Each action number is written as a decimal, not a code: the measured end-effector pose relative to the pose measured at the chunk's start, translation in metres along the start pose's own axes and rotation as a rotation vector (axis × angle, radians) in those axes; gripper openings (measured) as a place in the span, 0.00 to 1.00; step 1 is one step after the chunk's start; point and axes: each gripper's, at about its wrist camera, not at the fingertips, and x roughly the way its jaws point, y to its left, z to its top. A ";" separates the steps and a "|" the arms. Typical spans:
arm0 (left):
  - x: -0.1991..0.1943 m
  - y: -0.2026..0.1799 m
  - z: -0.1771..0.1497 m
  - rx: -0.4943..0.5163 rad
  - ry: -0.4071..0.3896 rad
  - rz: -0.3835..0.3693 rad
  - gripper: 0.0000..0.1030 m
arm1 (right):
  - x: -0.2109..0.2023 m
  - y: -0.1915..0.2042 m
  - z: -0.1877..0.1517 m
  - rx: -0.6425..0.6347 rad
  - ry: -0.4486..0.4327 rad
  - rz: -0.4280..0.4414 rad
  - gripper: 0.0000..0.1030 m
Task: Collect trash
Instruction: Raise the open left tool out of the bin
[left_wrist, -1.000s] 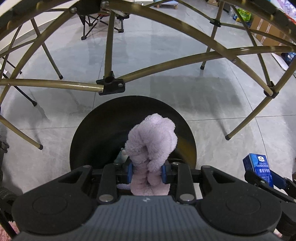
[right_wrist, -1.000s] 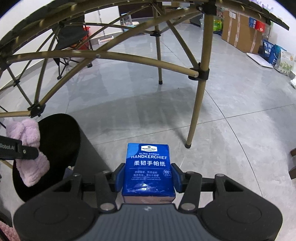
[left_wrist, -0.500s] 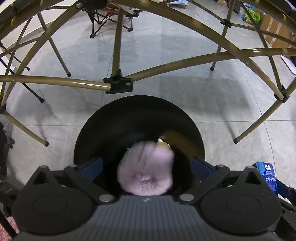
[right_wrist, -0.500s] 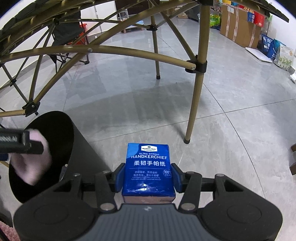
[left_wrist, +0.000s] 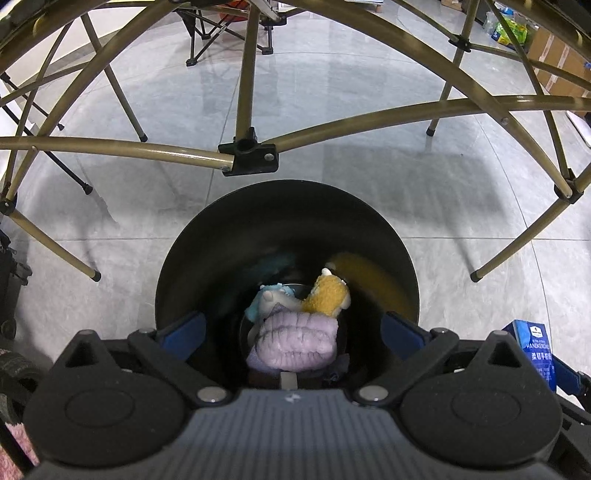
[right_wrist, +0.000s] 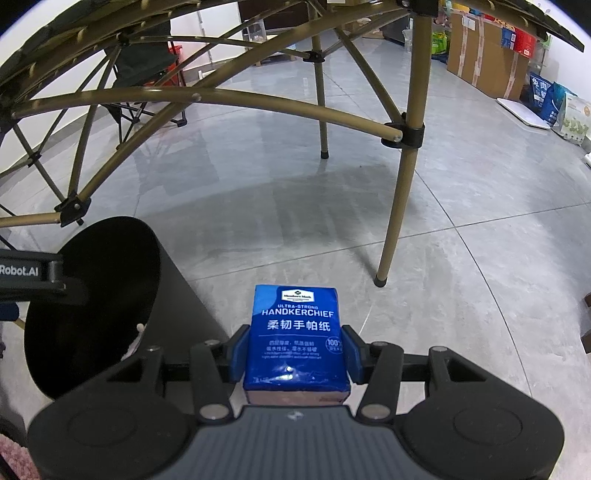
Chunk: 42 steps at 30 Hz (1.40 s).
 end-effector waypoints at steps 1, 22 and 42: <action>0.000 0.000 0.000 0.001 -0.001 -0.001 1.00 | 0.000 0.000 0.000 -0.001 0.000 0.001 0.49; -0.010 0.017 -0.004 -0.011 -0.020 0.000 1.00 | -0.009 0.017 0.002 -0.030 -0.011 0.030 0.49; -0.019 0.069 -0.013 -0.065 -0.038 0.034 1.00 | -0.022 0.069 0.007 -0.110 -0.033 0.083 0.49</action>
